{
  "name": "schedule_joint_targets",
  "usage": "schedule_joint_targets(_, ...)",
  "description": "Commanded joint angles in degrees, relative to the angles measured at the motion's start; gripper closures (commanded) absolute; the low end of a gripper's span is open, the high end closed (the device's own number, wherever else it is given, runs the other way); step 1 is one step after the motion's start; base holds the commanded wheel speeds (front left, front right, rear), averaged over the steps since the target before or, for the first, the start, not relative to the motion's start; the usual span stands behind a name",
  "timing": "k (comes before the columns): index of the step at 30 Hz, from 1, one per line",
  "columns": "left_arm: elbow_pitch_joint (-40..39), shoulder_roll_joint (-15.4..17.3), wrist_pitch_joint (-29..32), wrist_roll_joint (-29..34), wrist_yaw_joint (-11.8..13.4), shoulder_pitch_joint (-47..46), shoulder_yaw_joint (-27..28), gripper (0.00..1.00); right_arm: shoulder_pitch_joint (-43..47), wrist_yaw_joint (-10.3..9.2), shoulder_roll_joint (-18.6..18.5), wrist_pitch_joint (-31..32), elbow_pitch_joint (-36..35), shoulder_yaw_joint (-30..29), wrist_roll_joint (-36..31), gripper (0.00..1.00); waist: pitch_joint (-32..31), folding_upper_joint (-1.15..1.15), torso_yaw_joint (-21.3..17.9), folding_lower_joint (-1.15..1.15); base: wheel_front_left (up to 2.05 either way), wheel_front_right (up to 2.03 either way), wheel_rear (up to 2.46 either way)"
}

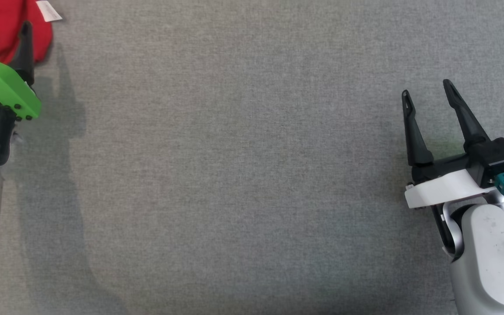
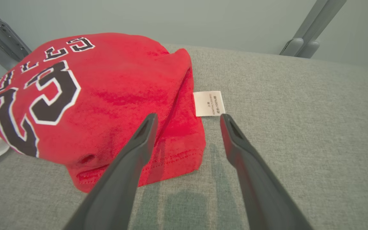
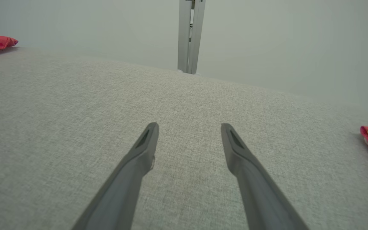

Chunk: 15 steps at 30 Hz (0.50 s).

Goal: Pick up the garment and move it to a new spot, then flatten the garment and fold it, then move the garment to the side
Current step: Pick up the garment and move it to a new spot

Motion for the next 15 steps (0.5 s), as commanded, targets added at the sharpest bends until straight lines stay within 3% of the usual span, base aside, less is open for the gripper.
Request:
schedule_joint_targets(1,0.3,1.3,0.8,-0.8,-0.2,-1.2,-0.8,0.0,0.3,-0.09,-0.2,0.1,-0.6,-0.1,-0.4,0.0,2.0,0.0,-1.1,-0.01,0.0,0.0,0.0)
schedule_joint_targets(13,4.4,3.2,4.1,-4.3,-0.2,-2.5,-5.2,0.0,-0.5,-0.09,-0.2,0.5,-2.3,-0.8,-0.4,0.0,3.7,0.0,-1.6,-0.01,0.0,0.0,0.0)
schedule_joint_targets(14,4.8,3.3,3.9,-4.4,-0.2,-2.6,-5.3,0.16,-0.6,-0.09,-0.2,0.5,-2.3,-0.8,-0.4,0.0,3.8,0.0,-1.6,-0.01,0.0,0.0,0.0)
schedule_joint_targets(15,5.3,3.5,3.4,-4.3,0.0,-2.7,-5.1,0.51,-0.6,-0.09,-0.2,0.4,-2.3,-0.8,-0.4,0.0,3.8,0.0,-1.7,-0.01,0.0,0.0,0.0)
